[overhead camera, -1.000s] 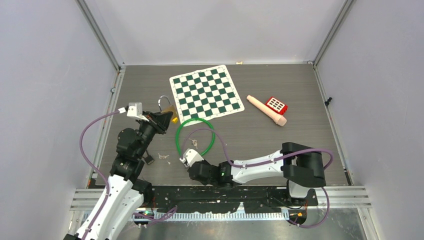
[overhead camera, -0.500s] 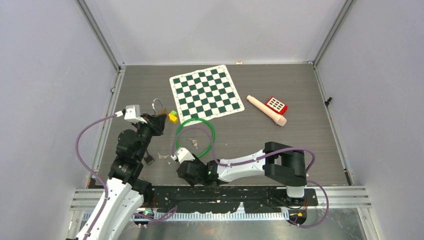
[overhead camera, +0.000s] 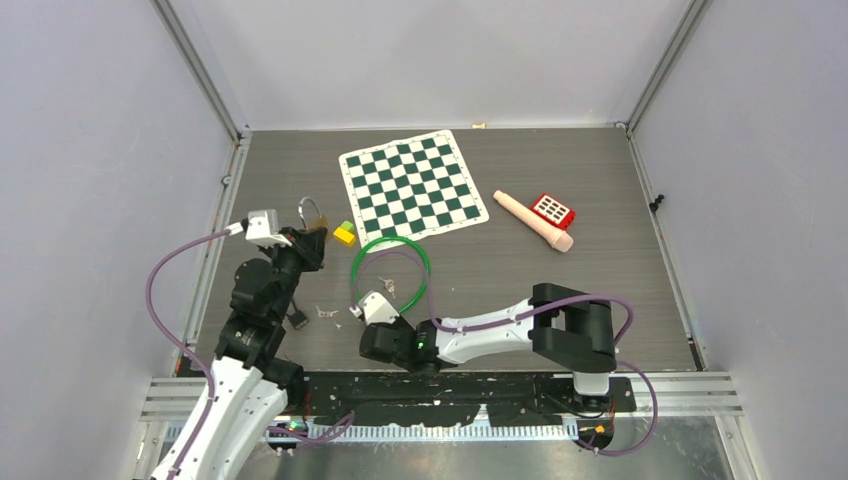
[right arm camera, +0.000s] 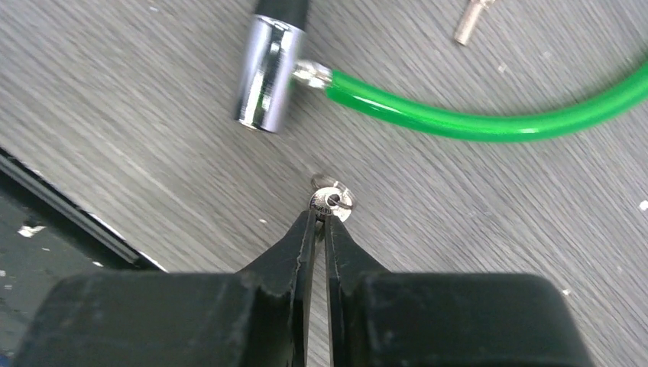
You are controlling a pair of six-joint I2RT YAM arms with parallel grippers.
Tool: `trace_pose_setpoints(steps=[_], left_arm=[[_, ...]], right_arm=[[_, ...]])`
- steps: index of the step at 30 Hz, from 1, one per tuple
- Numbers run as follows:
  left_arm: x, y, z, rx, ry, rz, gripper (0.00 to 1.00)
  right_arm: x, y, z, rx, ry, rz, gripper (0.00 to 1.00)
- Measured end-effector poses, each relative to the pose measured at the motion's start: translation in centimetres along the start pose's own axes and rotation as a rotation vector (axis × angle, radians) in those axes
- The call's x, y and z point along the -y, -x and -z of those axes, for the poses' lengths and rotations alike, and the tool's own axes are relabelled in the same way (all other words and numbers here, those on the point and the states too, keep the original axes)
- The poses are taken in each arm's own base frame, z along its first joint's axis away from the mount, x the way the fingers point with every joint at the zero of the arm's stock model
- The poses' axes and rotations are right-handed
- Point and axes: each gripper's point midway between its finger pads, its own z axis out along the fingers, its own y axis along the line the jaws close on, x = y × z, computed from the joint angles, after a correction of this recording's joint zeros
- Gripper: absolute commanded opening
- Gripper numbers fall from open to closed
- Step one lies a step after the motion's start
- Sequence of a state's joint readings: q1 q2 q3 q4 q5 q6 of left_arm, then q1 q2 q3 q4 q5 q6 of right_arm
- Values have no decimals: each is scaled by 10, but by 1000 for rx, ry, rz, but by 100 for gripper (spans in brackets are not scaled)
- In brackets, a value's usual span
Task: Lock with the key
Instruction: Move the key to the center of the board.
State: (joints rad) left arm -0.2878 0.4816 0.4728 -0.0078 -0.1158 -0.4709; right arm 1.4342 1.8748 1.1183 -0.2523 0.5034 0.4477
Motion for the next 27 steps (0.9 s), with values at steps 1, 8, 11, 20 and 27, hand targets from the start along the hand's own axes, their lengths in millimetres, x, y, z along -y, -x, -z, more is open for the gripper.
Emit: trace_pose_setpoints(steps=[1, 8, 11, 20, 27], left_arm=[[1, -2, -1, -10, -8, 1, 0], [16, -21, -4, -91, -87, 49, 0], [26, -35, -6, -140, -140, 85, 0], [91, -127, 5, -461, -370, 104, 0], [129, -202, 21, -696, -469, 98, 0]], right_arm=[[5, -2, 1, -3, -14, -4, 10], [62, -24, 10, -41, -121, -78, 5], [95, -33, 11, -51, -178, -151, 5], [188, -63, 21, -43, -348, -397, 5], [239, -88, 36, -35, -440, -547, 6]])
